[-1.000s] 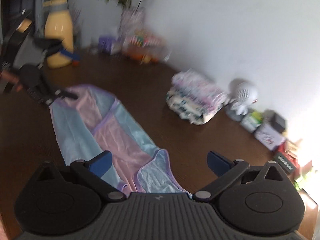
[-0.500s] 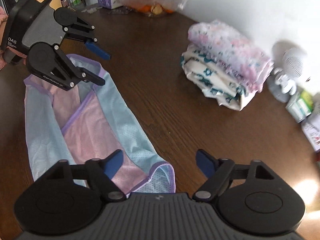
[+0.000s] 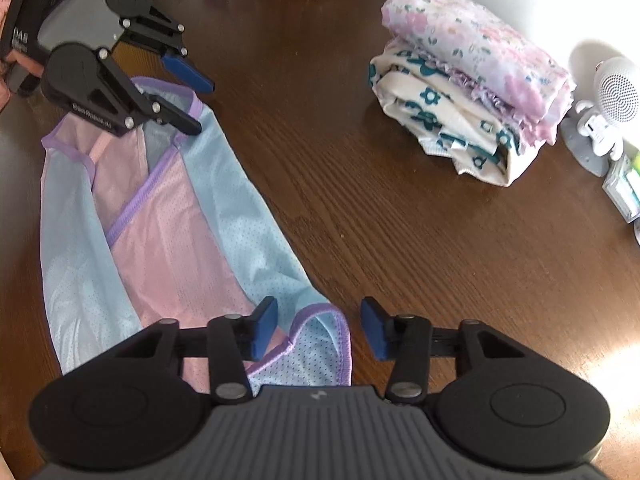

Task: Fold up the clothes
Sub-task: 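Grasp the garment's trim edge with the right gripper while the left gripper grasps the opposite end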

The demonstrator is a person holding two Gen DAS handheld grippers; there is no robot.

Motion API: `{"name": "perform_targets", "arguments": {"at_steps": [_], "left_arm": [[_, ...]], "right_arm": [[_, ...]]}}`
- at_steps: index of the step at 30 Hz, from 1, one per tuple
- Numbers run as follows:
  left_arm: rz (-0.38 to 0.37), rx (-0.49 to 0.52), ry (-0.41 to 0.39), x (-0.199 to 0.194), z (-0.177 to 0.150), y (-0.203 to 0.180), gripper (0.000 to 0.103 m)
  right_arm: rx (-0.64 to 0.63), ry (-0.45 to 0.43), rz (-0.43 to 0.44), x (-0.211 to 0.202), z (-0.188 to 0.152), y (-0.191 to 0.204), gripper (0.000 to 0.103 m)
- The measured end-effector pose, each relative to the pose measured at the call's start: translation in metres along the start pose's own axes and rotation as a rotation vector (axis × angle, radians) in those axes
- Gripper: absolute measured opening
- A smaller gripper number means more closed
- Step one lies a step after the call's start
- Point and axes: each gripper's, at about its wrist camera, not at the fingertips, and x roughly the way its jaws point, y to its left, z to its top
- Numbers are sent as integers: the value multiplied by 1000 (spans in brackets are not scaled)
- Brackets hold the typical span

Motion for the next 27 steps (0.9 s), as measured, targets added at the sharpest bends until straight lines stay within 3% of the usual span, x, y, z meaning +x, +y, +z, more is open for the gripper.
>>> {"name": "perform_targets", "arguments": {"at_steps": [9,11,12,13,21,27], "left_arm": [[-41,39,22,0,5,-10,7],[-25,59,7,-1,3,-15,5],[-17,67,-1,-2,2,-18,5],[-10,74,-9,-2,0,-19,5],[38,86,-92,-18,-15,-24,3],[116,120,-183,-40,-29,-36,3]], "right_arm": [[3,10,-4,-1,0,2,43],[2,3,-4,-2,0,3,31],[11,-1,3,-3,-1,3,10],[22,-3,10,-3,-1,3,6],[17,-67,-1,-15,-9,12,4],[-60,-135,-47,-33,-19,37,4]]}}
